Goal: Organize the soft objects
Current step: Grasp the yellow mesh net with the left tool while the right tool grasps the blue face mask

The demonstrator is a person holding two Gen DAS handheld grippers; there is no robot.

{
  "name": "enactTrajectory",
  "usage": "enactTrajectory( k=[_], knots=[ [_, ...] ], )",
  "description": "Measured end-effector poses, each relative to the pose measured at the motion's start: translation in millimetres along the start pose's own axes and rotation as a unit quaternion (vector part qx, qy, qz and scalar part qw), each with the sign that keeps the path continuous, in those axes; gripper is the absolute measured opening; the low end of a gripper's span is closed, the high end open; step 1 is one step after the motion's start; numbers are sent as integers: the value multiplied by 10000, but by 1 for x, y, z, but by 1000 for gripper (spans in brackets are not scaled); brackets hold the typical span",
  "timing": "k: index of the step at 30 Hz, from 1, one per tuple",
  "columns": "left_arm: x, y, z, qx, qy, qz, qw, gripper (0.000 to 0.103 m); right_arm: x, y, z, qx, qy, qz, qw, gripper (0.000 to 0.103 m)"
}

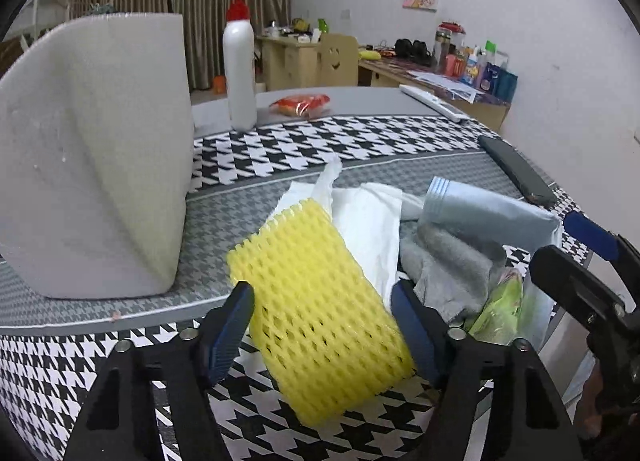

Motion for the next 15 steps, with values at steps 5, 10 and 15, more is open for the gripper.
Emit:
enactTrajectory(
  k=[5, 10, 15],
  knots=[
    [4, -1, 3, 56, 51, 99, 9999, 52, 1, -1, -2, -69, -82, 44, 9999, 102],
    [8, 3, 6, 182, 61, 114, 9998, 36, 2, -2, -1, -116, -125, 91, 9998, 102],
    [12, 8, 9, 297, 71, 79, 9995, 18, 5, -5, 0, -190, -123, 241, 9995, 85]
  ],
)
Point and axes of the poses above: each gripper's, at about its wrist camera, not at the fingertips, and y roughly against the way its jaws point, z to its left, x to its underside, the point moved 4 cm from there along -y, roughly the way its jaws point, and after that the axes turned 5 degrees about x, right-handed, at the moved point
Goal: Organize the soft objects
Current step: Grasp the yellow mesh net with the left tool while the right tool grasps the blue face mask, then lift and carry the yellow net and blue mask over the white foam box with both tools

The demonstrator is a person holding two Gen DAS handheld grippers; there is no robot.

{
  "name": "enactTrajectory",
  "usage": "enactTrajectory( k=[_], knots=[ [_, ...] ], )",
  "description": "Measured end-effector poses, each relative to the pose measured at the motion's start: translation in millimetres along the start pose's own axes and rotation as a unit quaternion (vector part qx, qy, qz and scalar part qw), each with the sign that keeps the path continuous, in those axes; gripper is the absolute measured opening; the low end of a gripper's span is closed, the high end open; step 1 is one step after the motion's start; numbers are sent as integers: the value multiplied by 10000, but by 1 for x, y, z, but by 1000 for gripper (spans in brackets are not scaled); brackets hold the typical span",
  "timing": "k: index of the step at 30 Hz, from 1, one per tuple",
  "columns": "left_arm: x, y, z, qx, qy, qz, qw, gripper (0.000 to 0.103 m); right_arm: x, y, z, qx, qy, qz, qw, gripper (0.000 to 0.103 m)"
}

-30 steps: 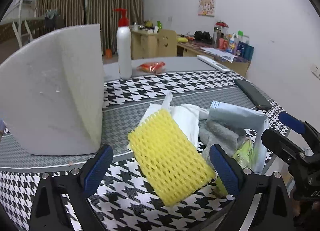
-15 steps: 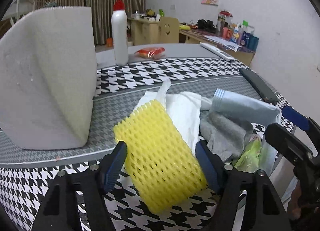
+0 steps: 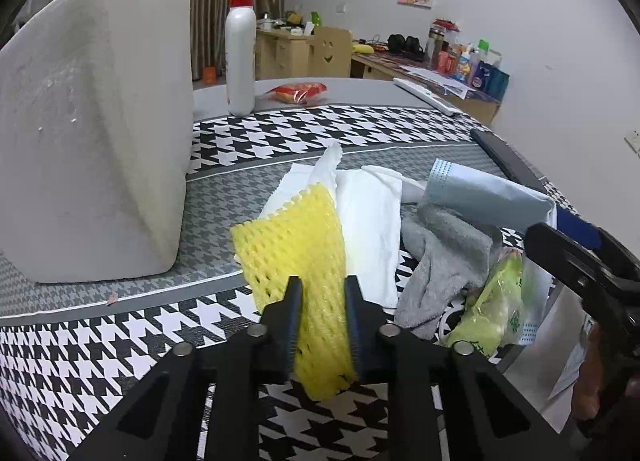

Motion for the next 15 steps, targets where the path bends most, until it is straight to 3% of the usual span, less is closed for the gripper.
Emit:
enactTrajectory(
  k=[4, 8, 11, 15],
  knots=[
    [1, 8, 0, 17, -69, -111, 9999, 14, 1, -1, -1, 1, -14, 68, 10000, 76],
    [0, 16, 2, 35, -129, -252, 9996, 14, 2, -2, -1, -1, -38, 179, 9998, 49],
    [-1, 21, 4, 16, -166, -343, 9993, 13, 3, 0, -3, 69, -75, 197, 9998, 34],
    [-2, 26, 4, 65, -236, -446, 9987, 11, 2, 6, -4, 170, -60, 155, 9997, 25]
  ],
)
Point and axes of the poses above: each gripper's, at about its wrist camera, not at the fingertips, and y roughly against the way its jaws point, z to its left, x to its underside, the point moved 4 cm from there along -y, roughly the way its jaws point, and after that the axes turned 5 degrees about x, right-handed, at the moved point
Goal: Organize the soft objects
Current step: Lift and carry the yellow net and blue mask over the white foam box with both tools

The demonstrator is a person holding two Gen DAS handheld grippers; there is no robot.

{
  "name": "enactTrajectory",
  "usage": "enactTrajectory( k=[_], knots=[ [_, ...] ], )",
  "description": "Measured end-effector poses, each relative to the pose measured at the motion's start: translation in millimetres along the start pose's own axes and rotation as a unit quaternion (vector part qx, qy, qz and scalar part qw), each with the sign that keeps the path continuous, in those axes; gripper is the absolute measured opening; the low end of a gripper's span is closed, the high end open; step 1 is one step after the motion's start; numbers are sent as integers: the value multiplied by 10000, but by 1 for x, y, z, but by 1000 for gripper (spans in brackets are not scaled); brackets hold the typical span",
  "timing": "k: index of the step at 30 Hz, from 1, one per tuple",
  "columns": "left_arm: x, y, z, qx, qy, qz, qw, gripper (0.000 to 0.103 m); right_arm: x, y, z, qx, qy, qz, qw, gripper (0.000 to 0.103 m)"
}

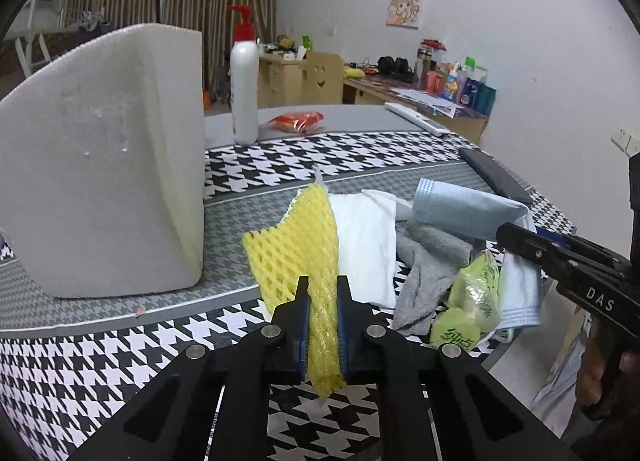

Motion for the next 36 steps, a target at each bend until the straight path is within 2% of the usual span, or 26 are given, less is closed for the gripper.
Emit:
enactTrajectory(
  k=[7, 24, 36],
  knots=[
    [-4, 16, 0, -168, -236, -323, 9991, 11, -6, 14, 0, 101, -39, -202, 9997, 22],
    [-22, 63, 0, -117, -311, -947, 9949, 11, -29, 51, 12, 212, 92, -832, 9963, 21],
    [-42, 83, 6, -131, -365, -1141, 9927, 11, -57, 58, 16, 257, 31, -1113, 9934, 21]
  ],
)
Point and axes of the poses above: each gripper's, at about its wrist camera, not at the fingertips, and y roughly against the way its jaws point, z to its left, x to its underside, the point moved 4 cm from there along -y, roughly the way its jaws point, and after that the axes turned 5 degrees about x, right-handed, at the moved point
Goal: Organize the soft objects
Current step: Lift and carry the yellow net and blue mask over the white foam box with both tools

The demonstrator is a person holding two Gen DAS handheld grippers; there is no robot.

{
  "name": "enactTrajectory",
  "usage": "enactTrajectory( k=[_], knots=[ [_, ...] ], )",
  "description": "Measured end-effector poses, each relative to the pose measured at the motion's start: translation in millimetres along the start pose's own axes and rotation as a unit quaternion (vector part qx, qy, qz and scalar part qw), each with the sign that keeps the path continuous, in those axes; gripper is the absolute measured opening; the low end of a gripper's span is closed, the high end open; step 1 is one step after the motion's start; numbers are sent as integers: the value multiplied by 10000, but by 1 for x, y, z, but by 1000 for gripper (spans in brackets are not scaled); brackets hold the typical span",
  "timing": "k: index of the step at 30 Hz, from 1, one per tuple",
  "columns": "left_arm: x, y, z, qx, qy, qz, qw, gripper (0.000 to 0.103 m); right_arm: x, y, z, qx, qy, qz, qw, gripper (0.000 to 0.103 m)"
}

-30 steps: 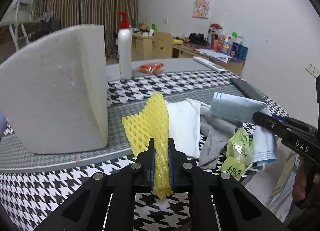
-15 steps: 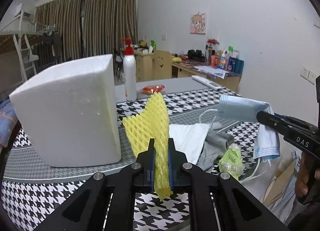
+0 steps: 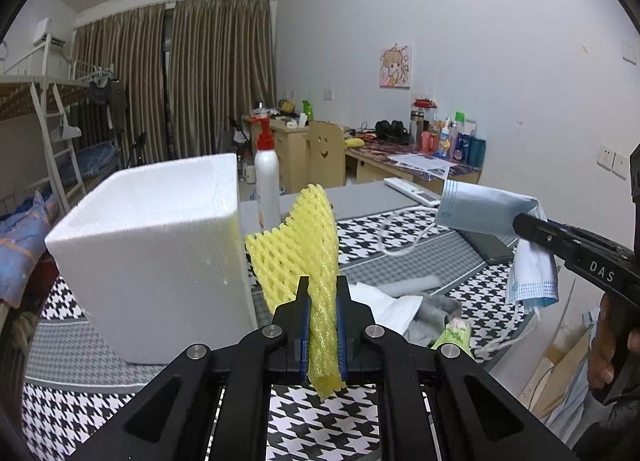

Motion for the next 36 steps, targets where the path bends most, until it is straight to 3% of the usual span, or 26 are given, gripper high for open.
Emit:
enactTrajectory(
  k=[23, 36],
  knots=[
    [-50, 13, 9, -92, -178, -463, 9987, 11, -27, -7, 28, -276, 193, -269, 9991, 21],
    [-70, 17, 30, -318, -88, -662, 9973, 11, -42, -11, 46, -454, 255, -409, 9978, 21]
  ],
)
Point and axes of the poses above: each gripper's, at about its wrist camera, not at the fingertips, and y roughly against the way its jaws point, z to its left, x to its underside, the point moved 4 cm from there along -y, roughly the way its jaws point, and after that the axes turned 5 degrees about x, right-handed, at the moved point
